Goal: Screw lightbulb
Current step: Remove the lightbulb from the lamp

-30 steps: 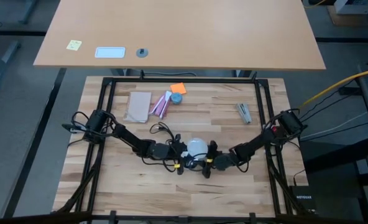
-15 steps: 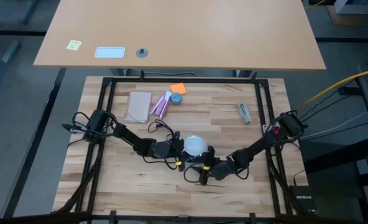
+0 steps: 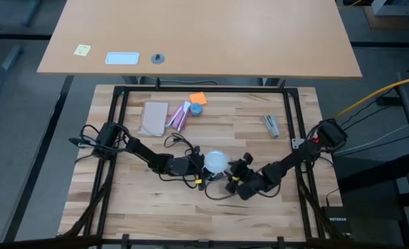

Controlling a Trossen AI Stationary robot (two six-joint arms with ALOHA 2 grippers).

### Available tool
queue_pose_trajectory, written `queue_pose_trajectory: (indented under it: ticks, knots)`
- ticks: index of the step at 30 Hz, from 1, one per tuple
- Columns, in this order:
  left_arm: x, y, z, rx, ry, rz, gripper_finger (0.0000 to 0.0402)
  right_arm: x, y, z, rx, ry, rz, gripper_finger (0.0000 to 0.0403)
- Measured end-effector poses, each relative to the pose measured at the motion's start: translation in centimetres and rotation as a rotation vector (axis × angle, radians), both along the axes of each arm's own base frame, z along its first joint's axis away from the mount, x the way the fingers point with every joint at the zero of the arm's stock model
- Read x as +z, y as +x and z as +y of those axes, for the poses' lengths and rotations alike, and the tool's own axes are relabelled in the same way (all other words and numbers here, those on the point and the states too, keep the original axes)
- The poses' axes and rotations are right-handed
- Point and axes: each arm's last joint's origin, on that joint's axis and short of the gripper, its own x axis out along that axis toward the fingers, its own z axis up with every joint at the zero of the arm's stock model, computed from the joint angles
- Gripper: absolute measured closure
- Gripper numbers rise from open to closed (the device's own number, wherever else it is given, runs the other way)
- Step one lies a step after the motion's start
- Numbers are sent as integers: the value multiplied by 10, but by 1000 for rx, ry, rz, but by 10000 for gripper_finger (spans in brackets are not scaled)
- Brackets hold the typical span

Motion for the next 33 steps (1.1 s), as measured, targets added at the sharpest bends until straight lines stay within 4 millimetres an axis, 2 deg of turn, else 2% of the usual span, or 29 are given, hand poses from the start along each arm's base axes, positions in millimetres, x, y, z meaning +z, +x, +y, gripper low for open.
queue_pose_trajectory:
  ticks: [6, 11, 21, 27, 33]
  knots:
    - [0, 0, -1, -4, -1, -1, 249, -4, 10, -19, -4, 43, 68, 214]
    - [0, 0, -1, -5, 0, -1, 249, -10, 14, -25, 24, 93, 112, 214]
    - [0, 0, -1, -2, 2, 0, 249, -10, 15, -6, 124, 187, 62, 214]
    - [0, 0, -1, 7, 5, 0, 249, -11, 10, 6, 120, 243, 31, 214]
    - [0, -1, -2, 14, 7, 0, 249, -15, 5, 15, 75, 166, -16, 214]
